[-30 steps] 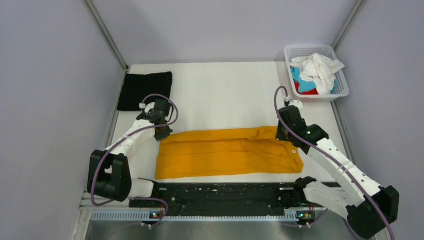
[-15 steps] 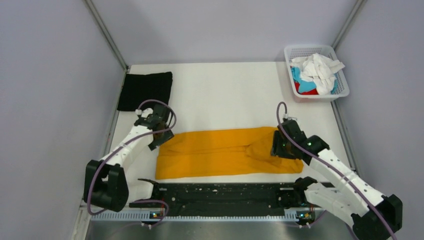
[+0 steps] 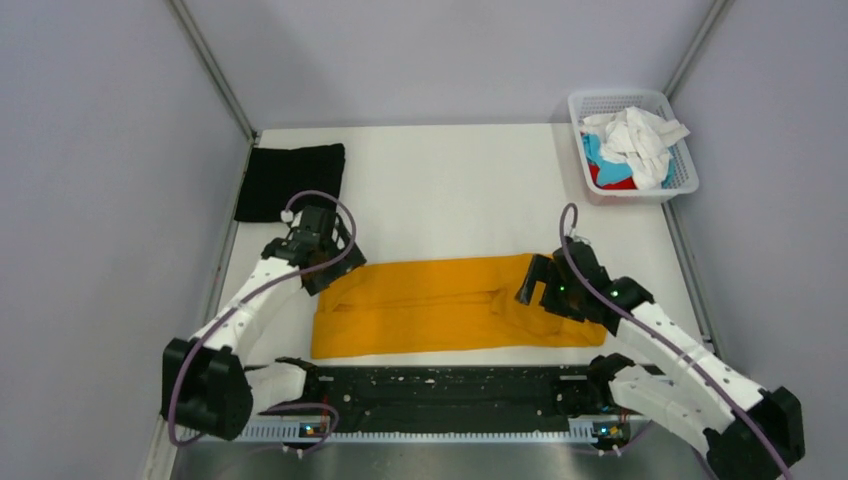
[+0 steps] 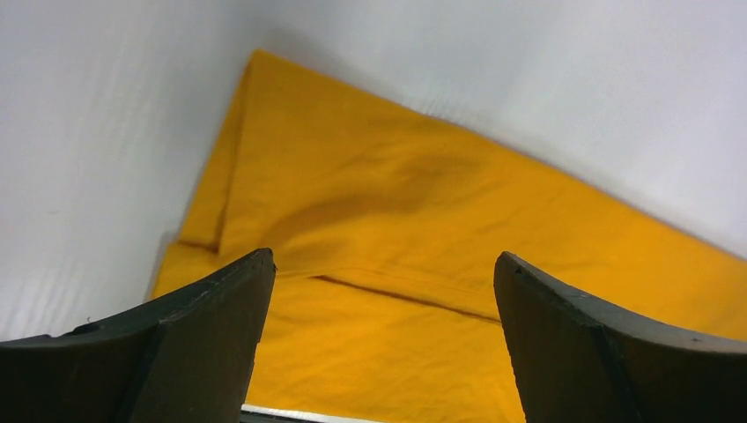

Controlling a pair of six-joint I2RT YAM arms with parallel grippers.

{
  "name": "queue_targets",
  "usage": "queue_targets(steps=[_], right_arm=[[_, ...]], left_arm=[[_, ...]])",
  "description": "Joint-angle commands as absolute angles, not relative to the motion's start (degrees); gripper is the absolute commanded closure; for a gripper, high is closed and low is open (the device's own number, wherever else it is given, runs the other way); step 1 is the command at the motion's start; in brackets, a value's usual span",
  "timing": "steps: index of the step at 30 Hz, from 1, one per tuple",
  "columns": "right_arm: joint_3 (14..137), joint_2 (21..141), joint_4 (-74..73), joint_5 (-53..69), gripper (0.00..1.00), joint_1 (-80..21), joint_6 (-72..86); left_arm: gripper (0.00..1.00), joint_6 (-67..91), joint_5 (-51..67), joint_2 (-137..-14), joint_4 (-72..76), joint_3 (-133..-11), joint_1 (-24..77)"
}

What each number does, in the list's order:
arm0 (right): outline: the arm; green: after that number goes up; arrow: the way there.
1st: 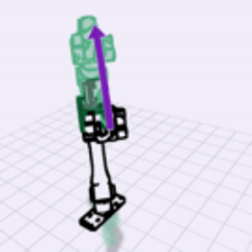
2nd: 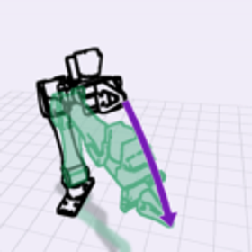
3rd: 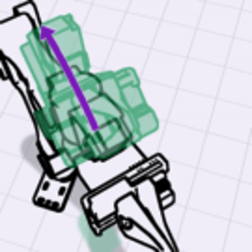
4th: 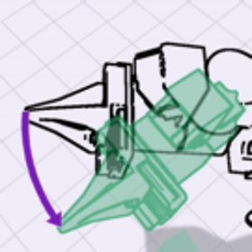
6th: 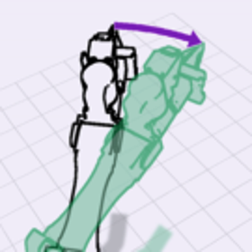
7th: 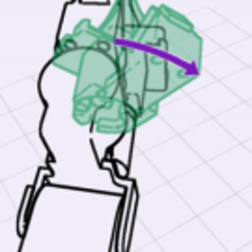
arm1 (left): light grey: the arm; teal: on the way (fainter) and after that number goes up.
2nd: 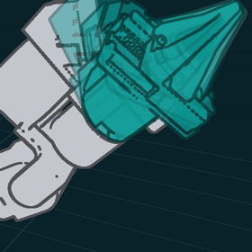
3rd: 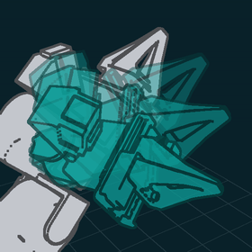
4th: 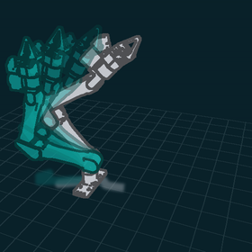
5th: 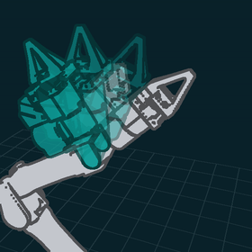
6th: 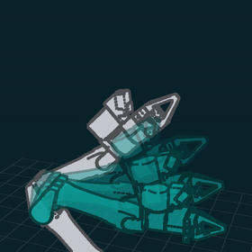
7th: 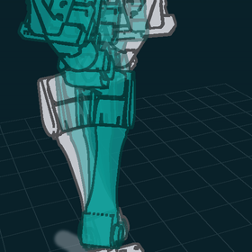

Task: Fold and stack the t-shirts
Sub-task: Rotate the tshirt 90 degrees

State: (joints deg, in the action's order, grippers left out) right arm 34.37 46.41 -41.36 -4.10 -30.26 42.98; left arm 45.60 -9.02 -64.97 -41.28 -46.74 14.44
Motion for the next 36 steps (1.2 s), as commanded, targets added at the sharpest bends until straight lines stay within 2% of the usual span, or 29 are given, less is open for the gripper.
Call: queue_targets(steps=[1, 8, 13, 20, 29, 33, 36], right_arm=[[31.6, 54.5, -30.0, -7.0, 0.01, -30.3, 48.7], [26.6, 67.4, -18.7, -5.1, 0.01, -25.0, 51.3], [30.4, 77.0, -7.6, -5.5, 0.01, -20.0, 43.9], [55.5, 102.0, -2.2, -8.8, 0.03, -19.6, 28.4], [91.5, 130.5, -2.1, 9.3, 0.02, -20.0, 25.6], [110.0, 142.7, -5.3, 12.5, 0.01, -21.8, 23.2], [123.1, 149.4, -10.1, 11.1, 0.01, -23.5, 20.8]], left_arm=[[0.01, 42.5, -0.3, -73.0, -32.6, -47.2, 15.1], [0.01, 41.2, -1.6, -81.0, -32.3, -44.1, 15.2], [0.01, 43.8, 2.4, -82.5, -30.7, -40.8, 16.0], [0.01, 56.6, 3.5, -79.9, -28.1, -39.7, 25.5], [0.01, 74.2, 0.6, -83.4, -24.5, -43.3, 41.6], [0.01, 77.4, 1.3, -88.6, -18.2, -46.6, 48.8], [0.01, 76.8, -1.5, -91.5, -20.6, -52.5, 52.9]])
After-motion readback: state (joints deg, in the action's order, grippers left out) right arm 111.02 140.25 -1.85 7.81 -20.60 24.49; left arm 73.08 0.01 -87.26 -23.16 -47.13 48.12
